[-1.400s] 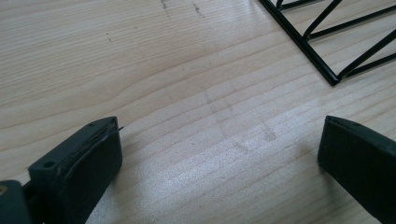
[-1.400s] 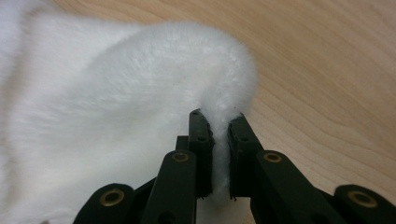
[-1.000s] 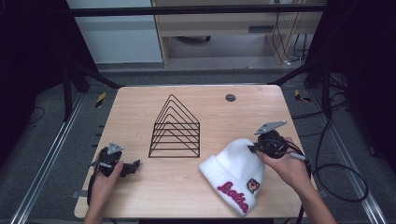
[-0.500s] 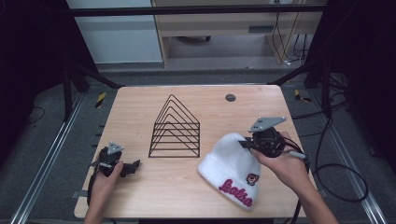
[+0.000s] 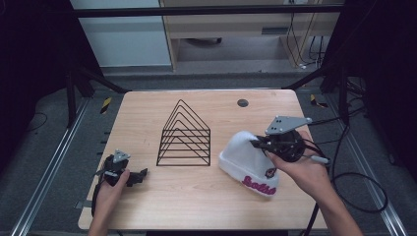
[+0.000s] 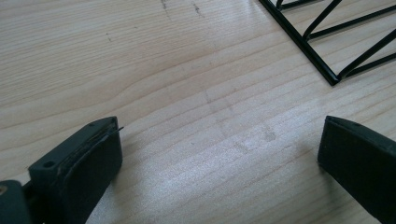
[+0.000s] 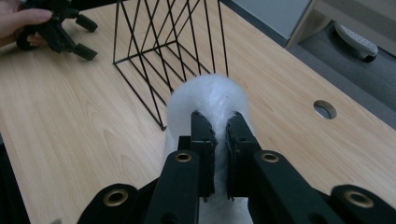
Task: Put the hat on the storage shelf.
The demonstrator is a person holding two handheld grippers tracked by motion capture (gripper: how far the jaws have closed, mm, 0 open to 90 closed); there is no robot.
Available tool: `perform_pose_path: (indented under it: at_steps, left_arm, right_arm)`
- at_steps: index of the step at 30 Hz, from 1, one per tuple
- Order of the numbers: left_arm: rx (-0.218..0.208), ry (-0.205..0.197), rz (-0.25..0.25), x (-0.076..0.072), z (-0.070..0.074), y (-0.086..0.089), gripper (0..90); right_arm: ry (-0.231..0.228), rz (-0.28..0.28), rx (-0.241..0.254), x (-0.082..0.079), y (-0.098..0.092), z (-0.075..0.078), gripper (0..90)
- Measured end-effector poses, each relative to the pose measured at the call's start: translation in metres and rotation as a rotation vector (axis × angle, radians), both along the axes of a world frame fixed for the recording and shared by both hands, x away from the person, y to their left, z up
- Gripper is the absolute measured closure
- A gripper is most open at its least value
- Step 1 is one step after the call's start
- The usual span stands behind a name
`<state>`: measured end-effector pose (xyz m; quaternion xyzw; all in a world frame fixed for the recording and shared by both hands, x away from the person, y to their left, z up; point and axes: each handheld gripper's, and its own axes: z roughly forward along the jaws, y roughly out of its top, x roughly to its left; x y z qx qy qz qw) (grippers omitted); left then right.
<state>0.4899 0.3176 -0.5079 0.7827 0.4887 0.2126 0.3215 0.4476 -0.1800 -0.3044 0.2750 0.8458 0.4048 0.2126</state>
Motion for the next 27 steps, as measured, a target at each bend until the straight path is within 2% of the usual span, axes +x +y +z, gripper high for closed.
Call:
perform_pose_path:
  at_steps: [5,6,9,13,15,19,21,22,26,27]
  left_arm:
    - [-0.011,-0.028,0.007,-0.001,0.004,0.003,3.0]
    - [-0.021,-0.049,0.012,-0.002,0.009,0.005,3.0]
    - [-0.034,-0.066,0.011,-0.004,0.015,0.005,3.0]
    - [-0.028,-0.095,-0.013,-0.004,0.033,0.007,2.8]
    - [-0.041,-0.115,-0.027,-0.004,0.042,0.008,2.8]
    - [-0.019,-0.13,-0.055,-0.004,0.06,0.005,2.6]
    - [-0.026,-0.149,-0.074,-0.005,0.076,0.002,2.6]
    - [-0.026,-0.149,-0.074,-0.005,0.076,0.002,2.6]
    - [-0.022,-0.157,-0.107,-0.008,0.093,-0.004,2.5]
    - [-0.019,-0.169,-0.122,-0.009,0.103,-0.006,2.5]
  right_arm:
    - [-0.031,0.0,0.034,0.002,-0.012,0.011,84.3]
    - [-0.029,-0.001,0.042,0.002,-0.013,0.013,84.3]
    - [-0.029,-0.002,0.061,0.003,-0.017,0.015,84.3]
    - [-0.033,-0.013,0.063,0.006,-0.021,0.02,84.3]
    - [-0.039,-0.015,0.07,0.007,-0.022,0.023,84.3]
    - [-0.055,-0.02,0.056,0.008,-0.024,0.033,84.3]
    - [-0.073,-0.021,0.046,0.009,-0.024,0.042,84.3]
    - [-0.073,-0.021,0.046,0.009,-0.024,0.042,84.3]
    - [-0.093,-0.029,0.048,0.012,-0.026,0.053,84.3]
    - [-0.105,-0.035,0.05,0.014,-0.028,0.058,84.3]
